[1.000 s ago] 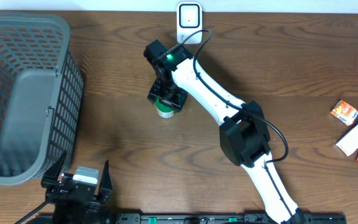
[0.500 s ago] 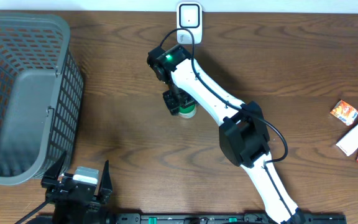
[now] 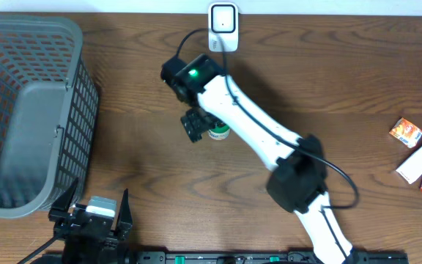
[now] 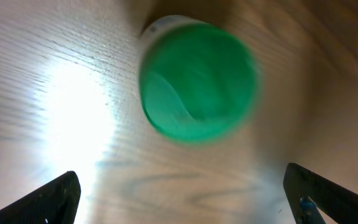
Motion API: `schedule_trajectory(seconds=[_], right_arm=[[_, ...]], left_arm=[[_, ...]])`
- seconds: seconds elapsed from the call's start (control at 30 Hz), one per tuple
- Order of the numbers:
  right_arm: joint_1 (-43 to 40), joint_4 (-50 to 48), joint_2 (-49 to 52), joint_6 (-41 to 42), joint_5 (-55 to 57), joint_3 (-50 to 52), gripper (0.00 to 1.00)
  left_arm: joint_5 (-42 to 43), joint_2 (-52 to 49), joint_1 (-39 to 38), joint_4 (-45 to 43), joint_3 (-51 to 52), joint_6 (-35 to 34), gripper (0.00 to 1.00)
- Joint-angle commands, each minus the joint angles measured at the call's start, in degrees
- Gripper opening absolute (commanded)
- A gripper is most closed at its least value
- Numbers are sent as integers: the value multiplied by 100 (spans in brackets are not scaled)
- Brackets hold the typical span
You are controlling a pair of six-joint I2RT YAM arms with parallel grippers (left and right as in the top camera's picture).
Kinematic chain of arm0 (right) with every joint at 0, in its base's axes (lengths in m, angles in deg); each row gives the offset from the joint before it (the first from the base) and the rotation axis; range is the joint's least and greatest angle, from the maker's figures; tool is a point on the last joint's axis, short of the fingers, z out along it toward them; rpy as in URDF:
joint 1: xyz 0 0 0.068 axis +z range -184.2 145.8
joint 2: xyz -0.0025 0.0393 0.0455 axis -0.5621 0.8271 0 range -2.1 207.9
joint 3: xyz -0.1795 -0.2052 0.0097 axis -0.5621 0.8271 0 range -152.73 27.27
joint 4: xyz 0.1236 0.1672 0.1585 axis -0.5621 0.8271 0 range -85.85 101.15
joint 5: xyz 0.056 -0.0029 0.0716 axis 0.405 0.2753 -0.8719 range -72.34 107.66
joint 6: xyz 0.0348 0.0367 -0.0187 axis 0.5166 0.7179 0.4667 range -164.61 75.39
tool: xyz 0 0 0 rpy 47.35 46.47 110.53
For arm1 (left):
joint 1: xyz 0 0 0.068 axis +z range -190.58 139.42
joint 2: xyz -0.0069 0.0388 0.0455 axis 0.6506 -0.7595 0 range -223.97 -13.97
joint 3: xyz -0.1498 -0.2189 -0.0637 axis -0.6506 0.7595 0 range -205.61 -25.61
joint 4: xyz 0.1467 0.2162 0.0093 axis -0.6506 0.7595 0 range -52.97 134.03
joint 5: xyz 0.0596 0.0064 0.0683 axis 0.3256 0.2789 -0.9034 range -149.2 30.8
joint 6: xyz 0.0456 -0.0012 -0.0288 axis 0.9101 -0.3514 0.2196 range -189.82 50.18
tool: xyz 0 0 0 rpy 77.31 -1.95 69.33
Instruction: Scan the item barcode
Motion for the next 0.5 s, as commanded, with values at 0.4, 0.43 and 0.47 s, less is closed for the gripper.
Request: schedule_trajectory(seconds=[0.4,0.43,0.47], right_arm=[[-767,-356,-409,7807,-1108,573,99],[-752,-505,-402,7947,-1174,667,99],[-734,-691,-387,8078,-1178,774,99]], left_arm=[[-28,35,-13,-4,-22,9,87],[-28,35,-13,-4,-22,9,87],[-28,35,-13,-2,-22,9,87]])
